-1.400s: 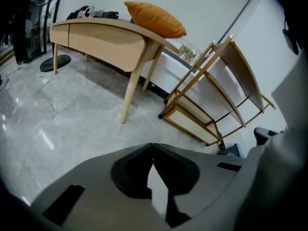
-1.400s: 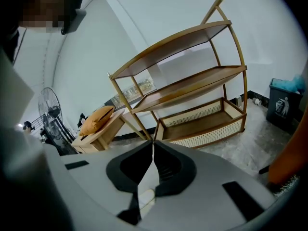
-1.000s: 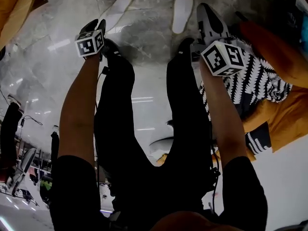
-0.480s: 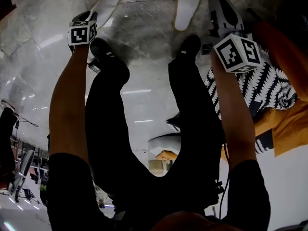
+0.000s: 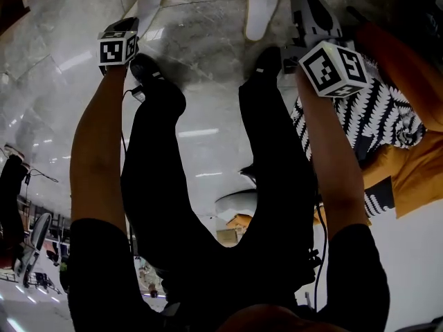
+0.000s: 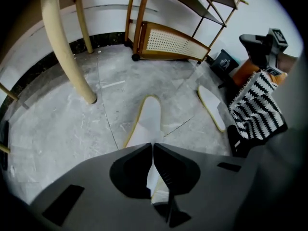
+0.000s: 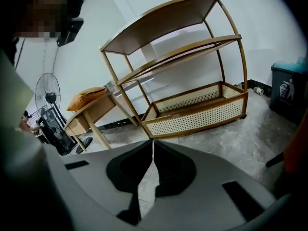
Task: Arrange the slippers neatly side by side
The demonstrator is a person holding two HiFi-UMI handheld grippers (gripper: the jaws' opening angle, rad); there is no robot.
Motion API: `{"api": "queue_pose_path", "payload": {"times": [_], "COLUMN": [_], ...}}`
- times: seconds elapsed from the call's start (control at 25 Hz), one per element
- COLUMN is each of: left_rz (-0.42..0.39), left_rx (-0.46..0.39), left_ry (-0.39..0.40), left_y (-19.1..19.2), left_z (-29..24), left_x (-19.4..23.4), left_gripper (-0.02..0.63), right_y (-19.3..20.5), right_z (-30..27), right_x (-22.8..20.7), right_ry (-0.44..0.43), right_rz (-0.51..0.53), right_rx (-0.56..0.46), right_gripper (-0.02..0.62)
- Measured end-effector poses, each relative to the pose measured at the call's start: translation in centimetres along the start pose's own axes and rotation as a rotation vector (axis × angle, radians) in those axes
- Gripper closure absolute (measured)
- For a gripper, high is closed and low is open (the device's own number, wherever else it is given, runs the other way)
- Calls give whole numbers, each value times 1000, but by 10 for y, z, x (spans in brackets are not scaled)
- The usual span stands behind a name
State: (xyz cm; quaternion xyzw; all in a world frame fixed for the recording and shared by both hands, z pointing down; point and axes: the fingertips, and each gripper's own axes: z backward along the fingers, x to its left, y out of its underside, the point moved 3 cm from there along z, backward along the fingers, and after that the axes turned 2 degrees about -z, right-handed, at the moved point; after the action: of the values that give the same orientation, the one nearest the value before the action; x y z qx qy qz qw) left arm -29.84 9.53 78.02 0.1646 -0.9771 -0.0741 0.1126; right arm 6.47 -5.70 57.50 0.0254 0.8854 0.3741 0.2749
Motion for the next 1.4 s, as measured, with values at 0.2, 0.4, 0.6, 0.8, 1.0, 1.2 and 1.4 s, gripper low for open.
{"api": "queue_pose_path", "payload": {"times": [0.2, 0.4, 0.6, 0.8, 1.0, 1.2, 1.4], "left_rz": [-165, -463, -758, -1139, -1430, -1666, -1821], "left_rx": [-22, -8, 23, 99, 150, 209, 236], "left_ry": [55, 74, 103, 121, 177, 248, 308], "left_y": [-26, -59, -92, -110, -116, -114, -113], "left_z": [39, 85, 108, 108, 95, 73, 43], "left_x": [-13, -34, -64, -97, -131, -163, -191], "left_gripper": [581, 581, 583, 583, 583, 583, 583], "right_y": [-24, -49, -72, -94, -100, -93, -77], "right_z": [10, 32, 53, 68, 81, 89, 94], "right_x": [8, 7, -7, -18, -22, -31, -43], "right_ry": [26, 45, 67, 73, 74, 64, 60], "right_rz": [-20, -49, -29, -10, -16, -48, -54], "right_rx": [-34, -50, -53, -84, -118, -135, -128], "right_gripper": [557, 557, 557, 557, 557, 557, 557]}}
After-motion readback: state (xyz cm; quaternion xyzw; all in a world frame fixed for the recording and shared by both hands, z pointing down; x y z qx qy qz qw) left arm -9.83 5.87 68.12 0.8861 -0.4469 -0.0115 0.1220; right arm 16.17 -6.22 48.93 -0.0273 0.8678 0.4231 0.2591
